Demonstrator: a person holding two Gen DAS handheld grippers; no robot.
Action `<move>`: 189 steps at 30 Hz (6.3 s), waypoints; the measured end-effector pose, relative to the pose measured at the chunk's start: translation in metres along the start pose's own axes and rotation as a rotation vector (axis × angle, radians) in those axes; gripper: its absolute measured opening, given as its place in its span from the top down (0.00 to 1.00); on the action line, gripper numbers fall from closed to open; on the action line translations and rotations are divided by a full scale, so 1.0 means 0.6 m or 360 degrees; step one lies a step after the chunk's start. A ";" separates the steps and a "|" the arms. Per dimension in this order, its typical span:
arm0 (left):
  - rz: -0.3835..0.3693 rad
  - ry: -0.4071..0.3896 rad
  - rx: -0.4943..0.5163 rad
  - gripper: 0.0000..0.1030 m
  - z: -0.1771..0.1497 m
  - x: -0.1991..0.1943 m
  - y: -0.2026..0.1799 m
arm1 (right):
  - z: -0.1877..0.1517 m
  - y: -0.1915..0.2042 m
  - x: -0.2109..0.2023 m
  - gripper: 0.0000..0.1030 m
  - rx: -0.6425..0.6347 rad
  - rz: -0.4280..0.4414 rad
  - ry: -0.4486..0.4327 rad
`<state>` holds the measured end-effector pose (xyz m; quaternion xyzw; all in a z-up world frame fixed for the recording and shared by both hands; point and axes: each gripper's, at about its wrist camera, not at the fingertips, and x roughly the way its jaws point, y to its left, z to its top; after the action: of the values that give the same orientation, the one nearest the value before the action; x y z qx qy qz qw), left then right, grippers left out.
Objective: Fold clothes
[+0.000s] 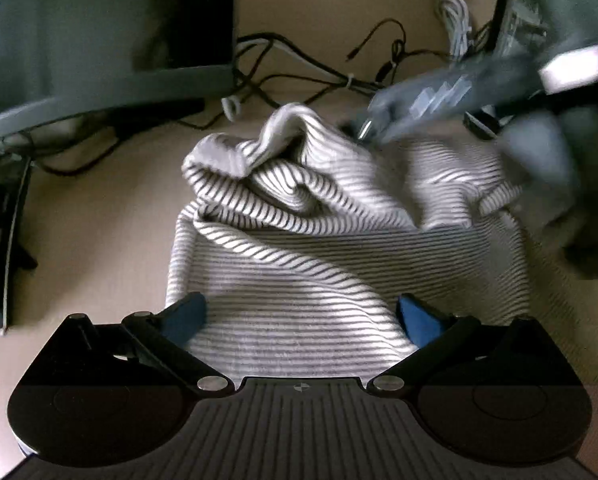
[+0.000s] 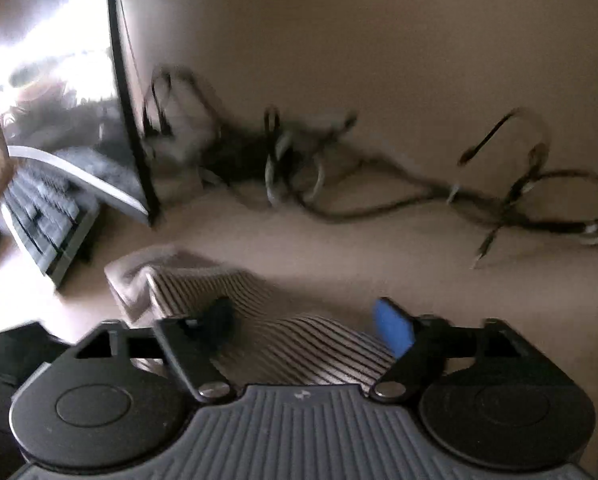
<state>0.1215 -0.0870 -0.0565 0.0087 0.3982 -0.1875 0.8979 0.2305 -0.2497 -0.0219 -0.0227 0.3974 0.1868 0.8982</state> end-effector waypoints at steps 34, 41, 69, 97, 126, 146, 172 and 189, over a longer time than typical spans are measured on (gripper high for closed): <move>0.0109 -0.0017 -0.0100 0.50 0.025 -0.046 0.007 | -0.210 -0.024 -0.215 0.50 0.0382 -0.0477 -0.0193; 0.0103 0.0029 -0.0334 0.20 0.030 -0.048 0.051 | -0.217 -0.043 -0.182 0.30 0.0500 -0.0428 -0.0092; 0.0022 -0.0086 -0.0199 0.64 0.052 -0.053 0.031 | -0.190 -0.066 -0.198 0.62 0.0441 -0.0337 -0.0334; 0.0050 -0.0165 -0.0158 0.57 0.028 -0.107 -0.002 | -0.221 0.025 -0.117 0.54 0.0138 -0.0236 -0.0073; 0.0023 -0.0112 -0.0820 0.27 -0.026 -0.166 0.123 | -0.051 0.083 -0.019 0.68 -0.0246 0.0410 0.0106; -0.0113 0.0132 -0.0486 0.31 -0.050 -0.145 0.021 | -0.221 0.246 -0.227 0.60 -0.0425 0.0187 -0.0142; -0.0173 0.0176 -0.0543 0.51 -0.034 -0.091 0.025 | -0.187 -0.023 -0.170 0.70 0.0677 -0.0118 -0.0031; 0.0027 -0.0056 -0.0211 0.44 -0.001 -0.078 0.010 | -0.219 -0.042 -0.176 0.69 0.0594 -0.0198 -0.0172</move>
<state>0.0942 -0.0659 -0.0242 -0.0507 0.3940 -0.1533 0.9048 0.0817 -0.3314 -0.0379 0.1298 0.3741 0.0549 0.9166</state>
